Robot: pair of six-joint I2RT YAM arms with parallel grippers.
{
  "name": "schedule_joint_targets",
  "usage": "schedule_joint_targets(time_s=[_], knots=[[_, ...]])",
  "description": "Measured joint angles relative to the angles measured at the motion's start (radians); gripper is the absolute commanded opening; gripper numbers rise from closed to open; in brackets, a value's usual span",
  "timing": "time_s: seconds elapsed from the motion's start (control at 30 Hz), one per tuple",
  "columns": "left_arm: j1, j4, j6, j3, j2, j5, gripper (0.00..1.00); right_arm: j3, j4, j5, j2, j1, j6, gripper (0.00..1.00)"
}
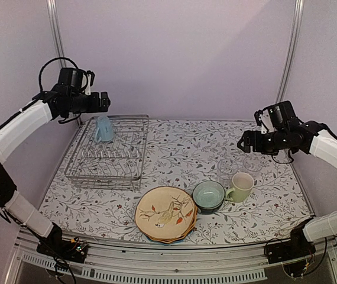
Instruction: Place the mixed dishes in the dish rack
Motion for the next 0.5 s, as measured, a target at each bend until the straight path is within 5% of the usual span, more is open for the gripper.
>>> schedule_joint_targets(time_s=[0.5], knots=[[-0.187, 0.110, -0.070, -0.359, -0.154, -0.023, 0.99, -0.092, -0.040, 0.085, 0.122, -0.231, -0.072, 0.60]])
